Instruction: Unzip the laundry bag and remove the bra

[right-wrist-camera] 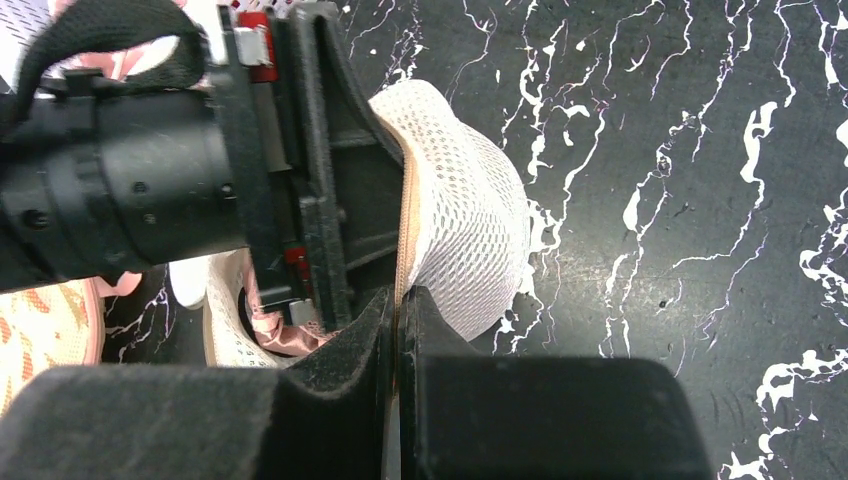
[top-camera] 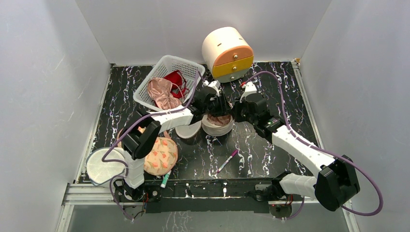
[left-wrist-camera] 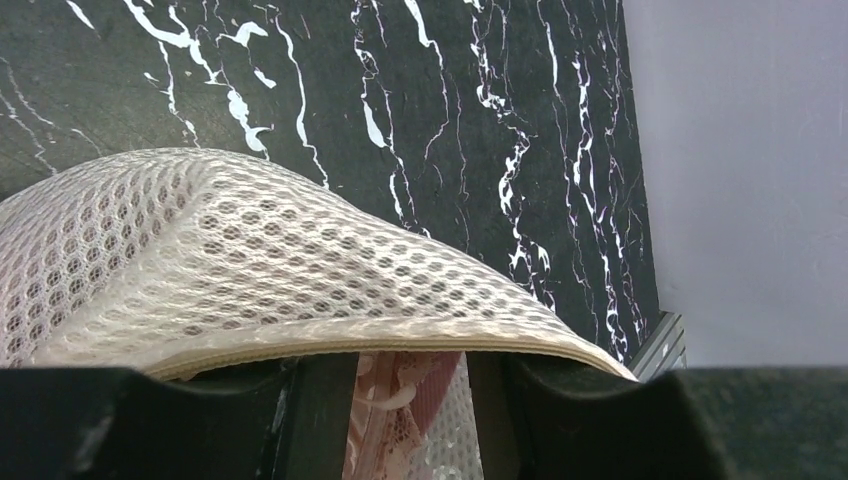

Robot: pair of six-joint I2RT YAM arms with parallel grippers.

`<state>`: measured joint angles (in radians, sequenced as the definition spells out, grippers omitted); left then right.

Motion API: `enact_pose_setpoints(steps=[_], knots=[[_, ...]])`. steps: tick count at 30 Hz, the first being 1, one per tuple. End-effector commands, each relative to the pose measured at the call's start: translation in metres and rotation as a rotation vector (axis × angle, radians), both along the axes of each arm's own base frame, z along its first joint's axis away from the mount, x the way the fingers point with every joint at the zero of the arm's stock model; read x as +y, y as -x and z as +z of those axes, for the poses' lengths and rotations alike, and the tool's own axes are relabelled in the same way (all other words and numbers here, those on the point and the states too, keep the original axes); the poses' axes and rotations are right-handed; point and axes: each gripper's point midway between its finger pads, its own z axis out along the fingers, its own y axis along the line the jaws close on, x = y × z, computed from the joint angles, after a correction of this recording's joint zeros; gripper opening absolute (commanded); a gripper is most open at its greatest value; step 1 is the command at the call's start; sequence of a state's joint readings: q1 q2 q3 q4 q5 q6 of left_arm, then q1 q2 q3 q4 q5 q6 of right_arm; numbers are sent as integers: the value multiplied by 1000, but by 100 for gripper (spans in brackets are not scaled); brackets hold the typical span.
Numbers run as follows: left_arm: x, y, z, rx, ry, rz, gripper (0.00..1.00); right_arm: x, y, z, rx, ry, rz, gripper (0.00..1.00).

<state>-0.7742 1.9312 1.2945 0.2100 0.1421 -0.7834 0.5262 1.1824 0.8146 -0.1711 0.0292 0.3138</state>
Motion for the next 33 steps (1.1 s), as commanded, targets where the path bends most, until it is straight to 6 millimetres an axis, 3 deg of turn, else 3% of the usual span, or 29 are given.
enact_pose_setpoints(steps=[1,7,13,22,33], knots=[[-15,-2,6,-11,71,-25,39,6,-8,37,-100,-60,5,0],[-13,6,-10,9,86,-41,35,1,-5,30,-89,-47,-6,0],[-13,7,-4,-2,93,-49,3,-3,-2,24,-76,-32,-15,0],[9,15,67,-134,83,-55,0,-17,3,18,-88,2,-56,0],[38,43,122,-178,68,-77,0,-24,2,13,-88,8,-94,0]])
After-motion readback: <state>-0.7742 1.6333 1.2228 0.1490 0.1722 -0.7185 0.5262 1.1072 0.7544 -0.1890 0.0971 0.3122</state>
